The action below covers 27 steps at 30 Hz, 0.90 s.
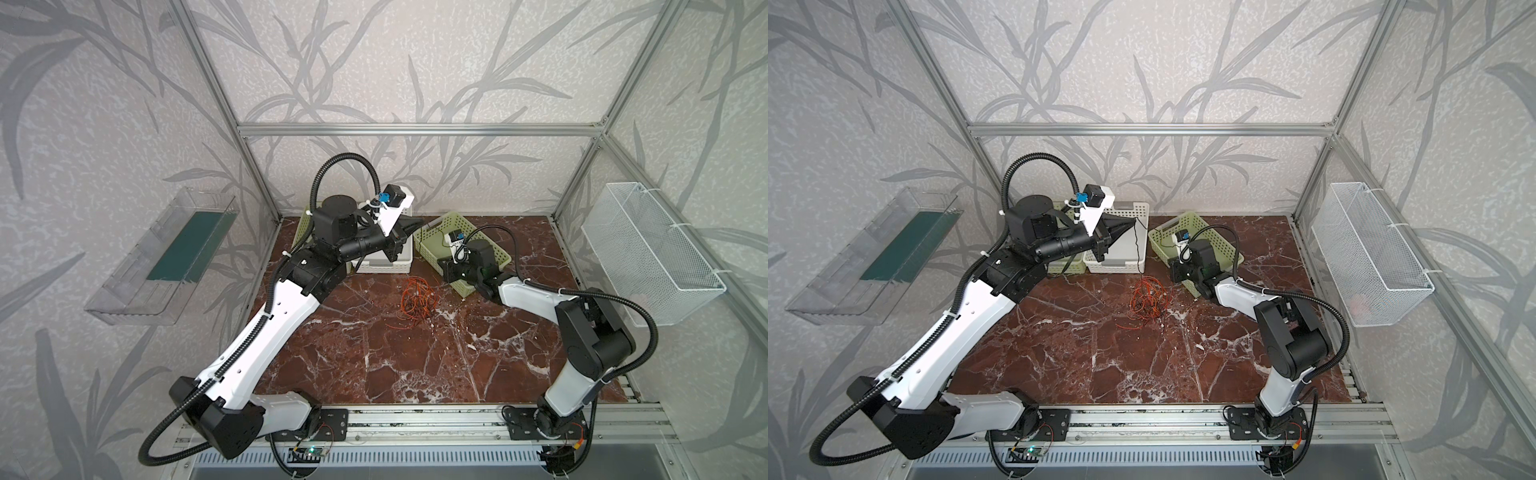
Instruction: Untangle the cables
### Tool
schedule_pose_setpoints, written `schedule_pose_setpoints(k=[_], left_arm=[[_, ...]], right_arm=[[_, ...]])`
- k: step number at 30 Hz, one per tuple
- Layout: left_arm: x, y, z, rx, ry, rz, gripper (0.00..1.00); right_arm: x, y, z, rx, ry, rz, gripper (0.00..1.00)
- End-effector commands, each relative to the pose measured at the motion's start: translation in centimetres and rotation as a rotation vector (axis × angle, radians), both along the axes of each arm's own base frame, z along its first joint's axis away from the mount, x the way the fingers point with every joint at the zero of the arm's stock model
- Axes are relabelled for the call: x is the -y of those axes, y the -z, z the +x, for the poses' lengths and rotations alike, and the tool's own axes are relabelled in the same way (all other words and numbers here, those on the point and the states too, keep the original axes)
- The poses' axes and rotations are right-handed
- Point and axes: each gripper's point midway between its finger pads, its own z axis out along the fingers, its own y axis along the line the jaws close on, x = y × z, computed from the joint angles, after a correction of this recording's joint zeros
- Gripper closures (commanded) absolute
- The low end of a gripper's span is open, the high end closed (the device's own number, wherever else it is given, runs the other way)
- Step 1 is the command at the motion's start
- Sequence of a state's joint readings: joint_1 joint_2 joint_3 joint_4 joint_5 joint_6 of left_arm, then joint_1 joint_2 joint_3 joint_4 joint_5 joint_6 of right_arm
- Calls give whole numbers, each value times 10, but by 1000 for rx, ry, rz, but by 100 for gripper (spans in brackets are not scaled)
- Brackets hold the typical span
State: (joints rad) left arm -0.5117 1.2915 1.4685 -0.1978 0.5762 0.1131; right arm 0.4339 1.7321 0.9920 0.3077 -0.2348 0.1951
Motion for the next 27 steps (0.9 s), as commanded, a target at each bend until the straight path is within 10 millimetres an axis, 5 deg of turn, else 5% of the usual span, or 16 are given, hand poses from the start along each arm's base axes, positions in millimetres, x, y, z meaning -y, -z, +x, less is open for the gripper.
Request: schedule_pose_setpoints(k=[1,5,14,27], left_arm=[[-7,-29,-1,57,1,-84,100],[-4,-28,3,44,11,-98,100],[1,-28,6,40,29,-115,100],[5,-40,5,62,52,-144,100]], right_arm=[[10,4,6,-37,43,-7,100],[8,-7,0,-18,0,28,95],[-20,-84,-46,228,-250,190,47],[-75,-118,-79,297,-533,391,39]])
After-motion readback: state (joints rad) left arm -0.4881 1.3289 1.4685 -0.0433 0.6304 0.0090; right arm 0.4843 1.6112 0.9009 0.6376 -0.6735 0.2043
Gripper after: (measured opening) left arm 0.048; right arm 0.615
